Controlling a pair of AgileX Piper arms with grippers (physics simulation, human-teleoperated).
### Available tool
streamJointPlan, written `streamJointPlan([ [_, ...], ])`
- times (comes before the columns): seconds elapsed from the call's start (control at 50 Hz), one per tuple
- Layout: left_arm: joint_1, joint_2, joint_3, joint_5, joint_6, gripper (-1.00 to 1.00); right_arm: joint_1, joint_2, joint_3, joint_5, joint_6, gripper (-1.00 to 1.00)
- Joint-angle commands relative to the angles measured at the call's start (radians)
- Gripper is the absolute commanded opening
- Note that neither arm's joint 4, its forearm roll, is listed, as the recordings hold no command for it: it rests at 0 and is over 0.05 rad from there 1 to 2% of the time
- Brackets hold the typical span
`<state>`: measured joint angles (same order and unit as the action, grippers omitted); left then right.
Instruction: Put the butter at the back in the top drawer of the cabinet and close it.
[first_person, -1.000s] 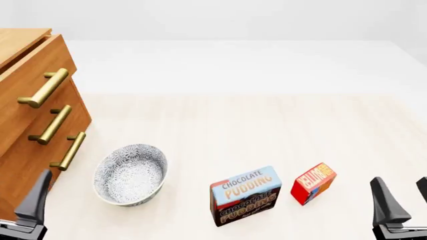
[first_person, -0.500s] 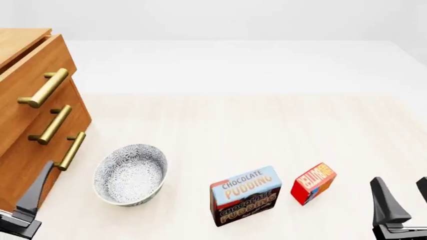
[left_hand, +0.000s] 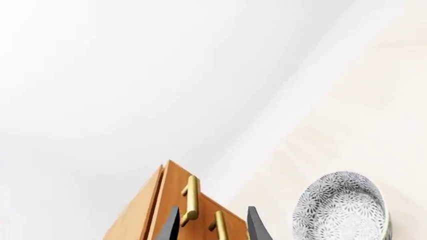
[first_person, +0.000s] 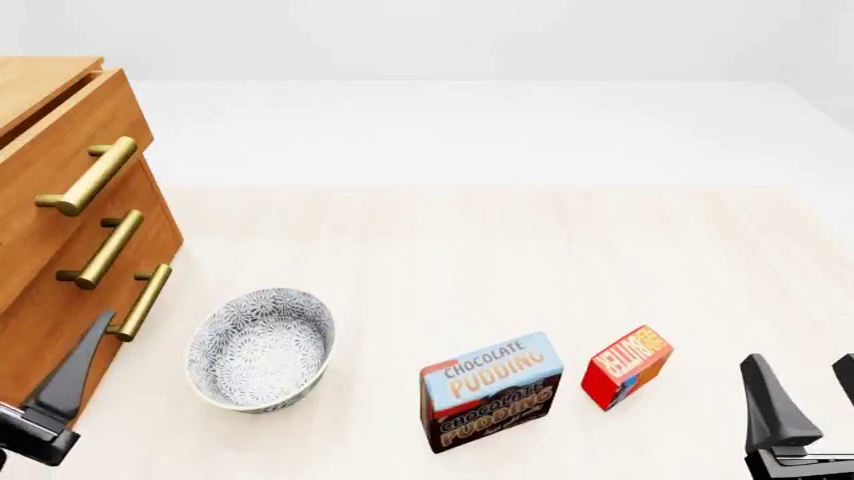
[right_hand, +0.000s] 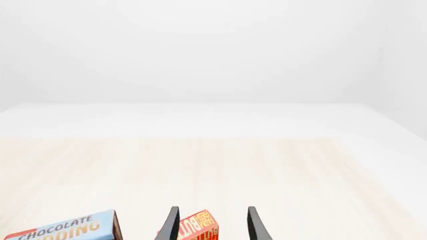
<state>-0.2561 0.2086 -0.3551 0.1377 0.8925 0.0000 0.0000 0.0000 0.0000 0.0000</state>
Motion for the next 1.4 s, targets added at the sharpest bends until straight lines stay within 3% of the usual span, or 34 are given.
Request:
streamJointPlan([
  [0.02, -0.028, 0.048, -0.025, -0.020, 0.099, 1.00, 0.000, 0.000, 0.000, 0.000, 0.000, 1.00],
  [0.62, 0.009, 0.181, 0.009, -0.121, 0.339, 1.00, 0.000, 0.000, 0.000, 0.000, 0.000, 1.00],
  [0.92, 0.024, 0.255, -0.039, -0.171, 0.395, 1.00, 0.000, 0.000, 0.000, 0.000, 0.000, 1.00],
  [1.4, 0.040, 0.272, -0.068, -0.156, 0.414, 1.00, 0.000, 0.000, 0.000, 0.000, 0.000, 1.00],
])
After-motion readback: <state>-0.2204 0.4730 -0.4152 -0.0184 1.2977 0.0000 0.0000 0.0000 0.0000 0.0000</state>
